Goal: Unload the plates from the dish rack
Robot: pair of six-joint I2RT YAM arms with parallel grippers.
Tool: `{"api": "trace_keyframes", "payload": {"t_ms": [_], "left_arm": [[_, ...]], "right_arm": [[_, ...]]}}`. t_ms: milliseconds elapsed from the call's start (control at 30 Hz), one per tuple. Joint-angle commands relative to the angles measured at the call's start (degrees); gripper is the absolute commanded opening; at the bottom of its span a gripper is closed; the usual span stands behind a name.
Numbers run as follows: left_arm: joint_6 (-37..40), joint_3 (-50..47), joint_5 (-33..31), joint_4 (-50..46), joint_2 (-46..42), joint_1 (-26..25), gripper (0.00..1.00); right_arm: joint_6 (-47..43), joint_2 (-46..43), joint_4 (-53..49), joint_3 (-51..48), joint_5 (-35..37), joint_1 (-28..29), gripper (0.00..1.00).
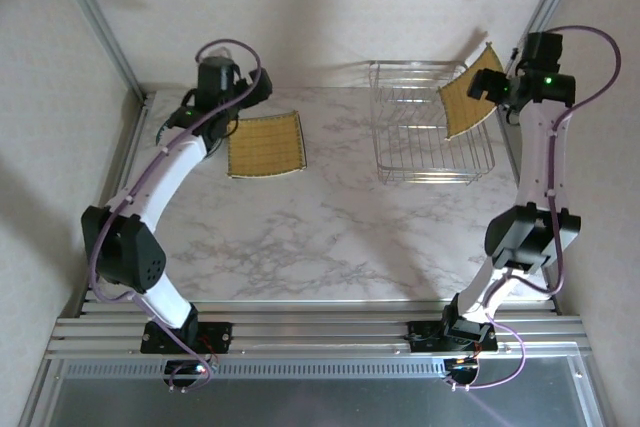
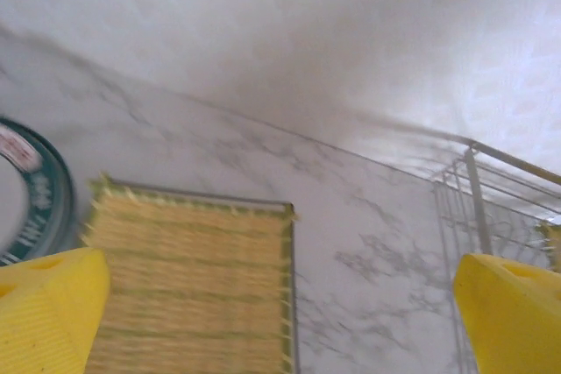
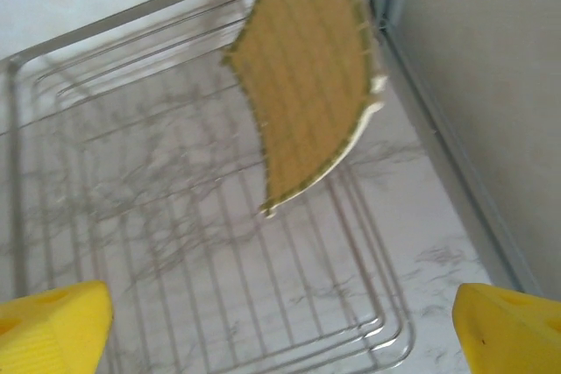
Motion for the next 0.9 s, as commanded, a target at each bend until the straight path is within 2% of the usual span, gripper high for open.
{"api": "trace_keyframes", "payload": {"t_ms": [0,100,200,467,867], "left_arm": [[14.9,4.8,3.4,-17.7,2.1,3.3,1.0],[19.2,11.6,4.4,-27.4,7.3,4.0,1.0],[21.4,14.7,3.6,-31.3,10.9,4.4,1.0],[22.3,14.3,10.6,-27.7,14.9,6.9,1.0],[23.0,16.9,14.2,-27.6,21.0,8.3,1.0]], "right_arm": [[-1.4,7.4,-5.3,11.0,0.6,-1.4,0.99],[-2.4,15.4,-9.4,22.8,1.6,-1.4,0.99],[-3.0,20.6,-10.5,29.1,2.1,-1.4,0.99],[-4.6,21.8,2.7,18.9,5.7,-1.4,0.99],[-3.2,31.9,9.6,28.2,6.9,-1.3,0.97]]}}
